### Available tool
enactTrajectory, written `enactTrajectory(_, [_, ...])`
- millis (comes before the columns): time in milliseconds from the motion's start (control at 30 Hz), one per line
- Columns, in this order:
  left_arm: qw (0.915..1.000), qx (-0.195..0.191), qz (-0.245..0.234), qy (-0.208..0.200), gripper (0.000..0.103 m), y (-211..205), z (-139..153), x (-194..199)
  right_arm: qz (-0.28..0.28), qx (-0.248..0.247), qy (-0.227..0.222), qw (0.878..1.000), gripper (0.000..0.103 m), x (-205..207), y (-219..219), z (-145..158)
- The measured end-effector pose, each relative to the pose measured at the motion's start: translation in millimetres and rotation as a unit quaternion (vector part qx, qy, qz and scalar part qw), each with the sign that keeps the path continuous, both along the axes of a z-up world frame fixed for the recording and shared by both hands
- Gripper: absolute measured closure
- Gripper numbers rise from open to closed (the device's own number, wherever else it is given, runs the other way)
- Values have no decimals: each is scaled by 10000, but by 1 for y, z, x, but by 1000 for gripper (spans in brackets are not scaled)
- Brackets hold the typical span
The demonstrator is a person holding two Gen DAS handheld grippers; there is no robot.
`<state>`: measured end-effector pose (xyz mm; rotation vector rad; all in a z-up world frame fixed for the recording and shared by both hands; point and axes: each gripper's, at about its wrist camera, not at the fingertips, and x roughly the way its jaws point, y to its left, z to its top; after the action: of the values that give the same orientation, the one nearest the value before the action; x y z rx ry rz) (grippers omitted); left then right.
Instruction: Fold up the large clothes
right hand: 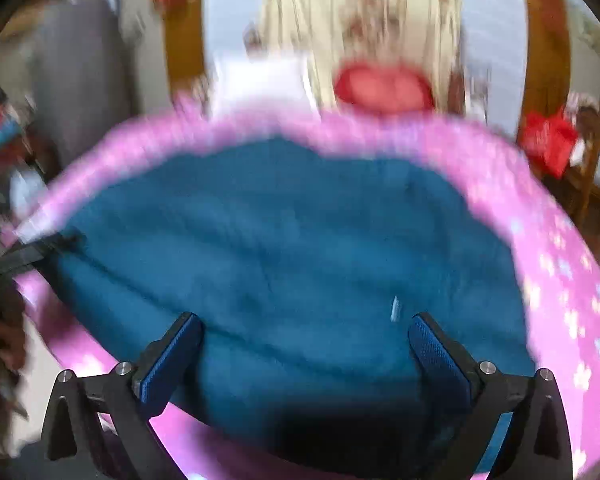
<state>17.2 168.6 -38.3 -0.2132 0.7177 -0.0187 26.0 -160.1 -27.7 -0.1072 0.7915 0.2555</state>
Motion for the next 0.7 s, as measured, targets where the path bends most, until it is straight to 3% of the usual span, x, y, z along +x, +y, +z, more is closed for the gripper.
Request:
enactTrajectory(67, [9998, -96, 81, -144, 1, 14, 14, -8, -18, 127, -184, 9997, 0, -4, -3, 12])
enactTrajectory(133, [9990, -107, 303, -325, 1, 32, 24, -10, -112, 230, -667, 9974, 0, -15, -10, 26])
enactTrajectory(200, [9980, -348, 502, -164, 1, 57, 24, 1, -330, 233, -824, 9958, 0, -18, -19, 30])
enactTrajectory(367, [9915, -1176, 430, 351, 1, 91, 13, 38, -732, 274, -273, 9966, 0, -4, -34, 8])
enactTrajectory(467, [9840, -1520, 306, 880, 1, 96, 7, 71, -725, 254, -282, 9966, 0, -3, -37, 9])
enactTrajectory(667, [9681, -2043, 24, 1454, 1, 91, -4, 134, -765, 321, -194, 9964, 0, -1, -35, 2])
enactTrajectory(700, [9692, -1997, -103, 1438, 1, 87, -4, 140, -765, 310, -196, 9964, 0, -4, -33, 1])
